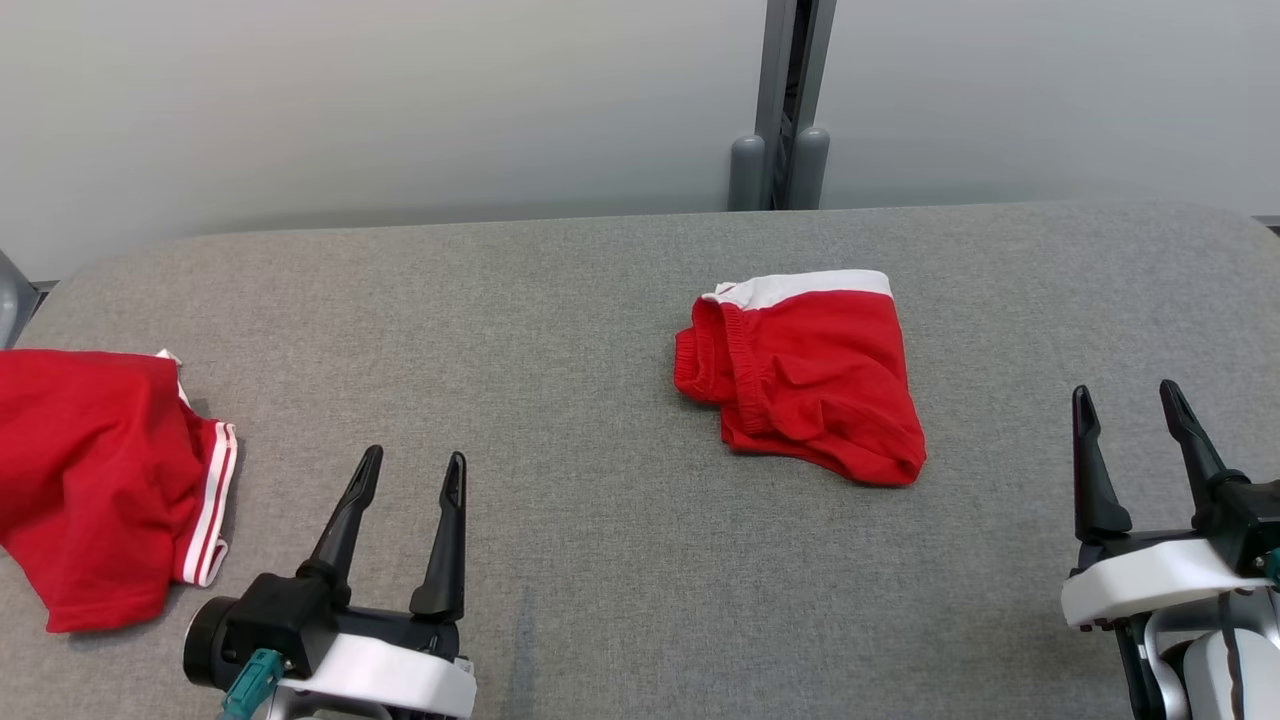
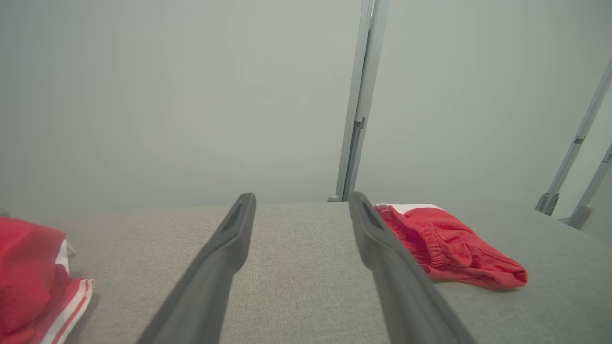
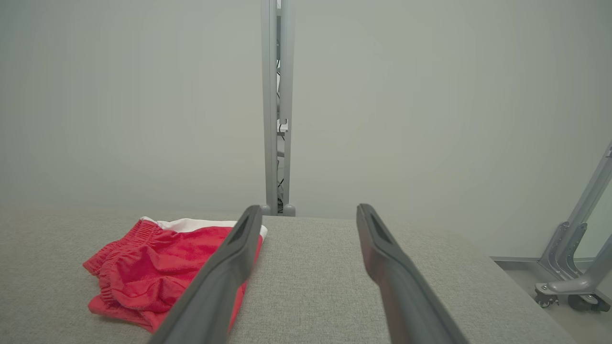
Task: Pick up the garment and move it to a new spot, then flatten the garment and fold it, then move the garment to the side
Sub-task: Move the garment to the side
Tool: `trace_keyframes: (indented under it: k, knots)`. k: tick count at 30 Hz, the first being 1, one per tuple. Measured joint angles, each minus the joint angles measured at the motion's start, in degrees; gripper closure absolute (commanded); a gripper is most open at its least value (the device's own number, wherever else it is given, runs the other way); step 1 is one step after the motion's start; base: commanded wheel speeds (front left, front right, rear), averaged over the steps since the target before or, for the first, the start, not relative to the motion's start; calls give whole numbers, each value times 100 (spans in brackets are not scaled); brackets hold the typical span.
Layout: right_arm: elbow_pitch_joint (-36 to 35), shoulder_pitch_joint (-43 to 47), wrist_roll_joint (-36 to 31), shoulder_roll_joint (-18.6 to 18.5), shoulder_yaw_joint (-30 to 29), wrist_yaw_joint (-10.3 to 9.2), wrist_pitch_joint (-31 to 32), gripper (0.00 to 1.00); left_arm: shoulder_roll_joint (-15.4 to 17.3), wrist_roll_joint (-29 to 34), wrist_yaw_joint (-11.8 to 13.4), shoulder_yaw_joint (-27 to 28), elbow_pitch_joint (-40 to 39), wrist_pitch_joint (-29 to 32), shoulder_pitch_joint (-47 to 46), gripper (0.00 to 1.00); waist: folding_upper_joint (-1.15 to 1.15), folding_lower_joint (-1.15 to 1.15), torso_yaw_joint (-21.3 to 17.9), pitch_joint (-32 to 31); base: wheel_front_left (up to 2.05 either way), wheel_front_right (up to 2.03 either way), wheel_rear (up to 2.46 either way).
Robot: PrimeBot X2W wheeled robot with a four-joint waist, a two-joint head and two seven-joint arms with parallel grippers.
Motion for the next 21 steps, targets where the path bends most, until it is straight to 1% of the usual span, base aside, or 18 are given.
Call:
trace_keyframes:
  k: [14, 19, 21]
  knots:
    - [64, 10, -31, -21, 3, 0, 0, 0, 2, -8, 1, -63, 9, 0, -7, 0, 0, 0, 72, 96, 0, 0, 0]
    - [378, -207, 130, -201, 170, 1, 107, 0, -1, 1, -24, -145, 0, 0, -120, 0, 0, 0, 135, 292, 0, 0, 0]
    - [523, -422, 298, -327, 272, 1, 299, 0, -1, 5, -35, -182, -2, 0, -230, 0, 0, 0, 175, 416, 0, 0, 0]
